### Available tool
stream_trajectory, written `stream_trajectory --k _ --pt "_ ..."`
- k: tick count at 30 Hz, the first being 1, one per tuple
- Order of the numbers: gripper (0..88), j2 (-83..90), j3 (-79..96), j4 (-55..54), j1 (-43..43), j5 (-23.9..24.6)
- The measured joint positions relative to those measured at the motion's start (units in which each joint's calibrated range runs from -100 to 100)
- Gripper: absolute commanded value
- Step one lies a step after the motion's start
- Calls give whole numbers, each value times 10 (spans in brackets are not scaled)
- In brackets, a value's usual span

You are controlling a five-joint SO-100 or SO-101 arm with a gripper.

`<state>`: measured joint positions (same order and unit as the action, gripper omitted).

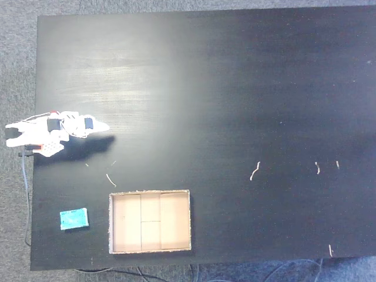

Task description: Pick the green block and drop it in the box on the right.

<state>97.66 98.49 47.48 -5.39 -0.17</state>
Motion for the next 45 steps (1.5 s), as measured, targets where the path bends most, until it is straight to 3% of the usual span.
stream_trajectory --k 26,29,32,37,39,42,45 --pt "1 0 0 -7 -7 -11" --pt "8 0 -9 -116 88 -15" --pt "186 -2 -118 -112 236 -4" --pt "543 -163 -423 64 499 23" --pt "595 -261 -498 143 561 23" --pt "588 -398 -543 258 612 -9" --pt "573 -479 -544 292 635 -34"
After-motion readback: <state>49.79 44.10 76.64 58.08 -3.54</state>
